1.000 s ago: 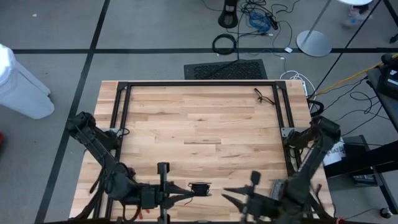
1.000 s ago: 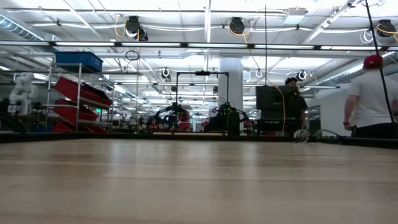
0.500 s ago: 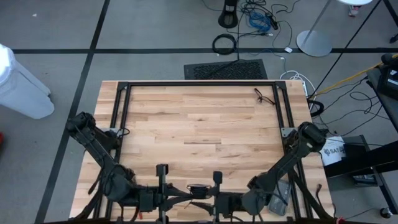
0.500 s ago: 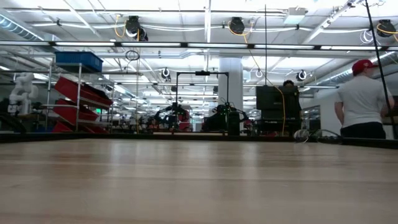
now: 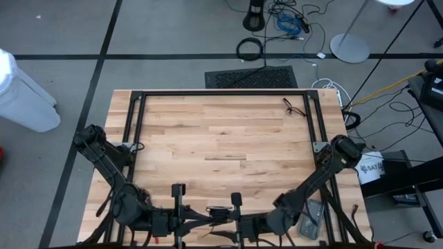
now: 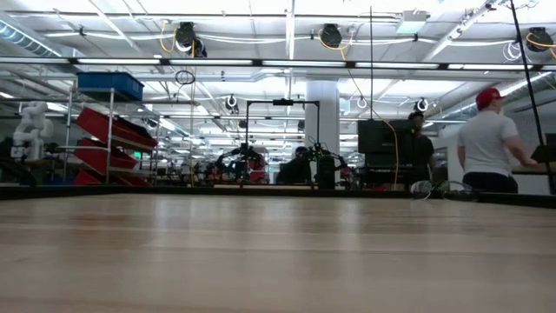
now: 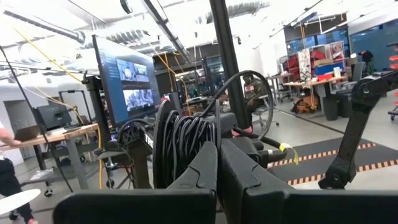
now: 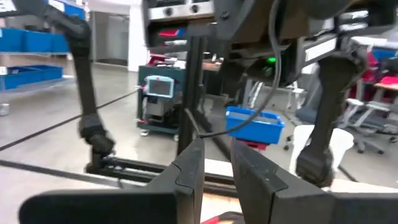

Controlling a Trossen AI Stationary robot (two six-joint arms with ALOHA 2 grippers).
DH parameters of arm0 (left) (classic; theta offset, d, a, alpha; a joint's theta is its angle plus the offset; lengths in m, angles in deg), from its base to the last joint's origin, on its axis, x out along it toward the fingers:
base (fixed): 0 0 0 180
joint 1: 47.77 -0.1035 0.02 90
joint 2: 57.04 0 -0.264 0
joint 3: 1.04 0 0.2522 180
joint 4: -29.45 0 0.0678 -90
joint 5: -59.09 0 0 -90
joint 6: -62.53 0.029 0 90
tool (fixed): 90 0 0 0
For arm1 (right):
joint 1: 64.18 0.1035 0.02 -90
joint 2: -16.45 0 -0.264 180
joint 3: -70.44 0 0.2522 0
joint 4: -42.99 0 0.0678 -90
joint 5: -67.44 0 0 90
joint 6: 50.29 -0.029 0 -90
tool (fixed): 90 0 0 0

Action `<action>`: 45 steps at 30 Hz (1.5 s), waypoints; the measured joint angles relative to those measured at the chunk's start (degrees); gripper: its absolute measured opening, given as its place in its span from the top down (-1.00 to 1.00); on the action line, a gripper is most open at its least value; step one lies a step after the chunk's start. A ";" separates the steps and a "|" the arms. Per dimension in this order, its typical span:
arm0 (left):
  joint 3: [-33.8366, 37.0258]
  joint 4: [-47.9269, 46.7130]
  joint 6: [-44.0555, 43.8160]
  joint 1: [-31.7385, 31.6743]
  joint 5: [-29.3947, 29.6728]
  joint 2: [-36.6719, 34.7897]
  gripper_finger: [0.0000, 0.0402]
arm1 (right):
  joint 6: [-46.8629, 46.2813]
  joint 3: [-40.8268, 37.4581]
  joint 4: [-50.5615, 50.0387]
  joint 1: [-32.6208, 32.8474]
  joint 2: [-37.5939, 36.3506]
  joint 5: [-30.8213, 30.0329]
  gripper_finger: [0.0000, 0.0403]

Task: Coil cords
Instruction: Coil the black wire onto the black spool

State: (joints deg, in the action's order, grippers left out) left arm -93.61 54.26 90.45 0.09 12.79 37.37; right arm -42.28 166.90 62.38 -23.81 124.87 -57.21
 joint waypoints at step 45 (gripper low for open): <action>0.04 1.24 4.81 3.27 0.30 0.04 0.99 | -0.02 0.02 -7.23 2.15 -4.86 -8.05 0.99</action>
State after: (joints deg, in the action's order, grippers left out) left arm -93.56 55.50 95.27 3.36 13.09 37.42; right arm -42.30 166.92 55.15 -21.66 120.01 -65.26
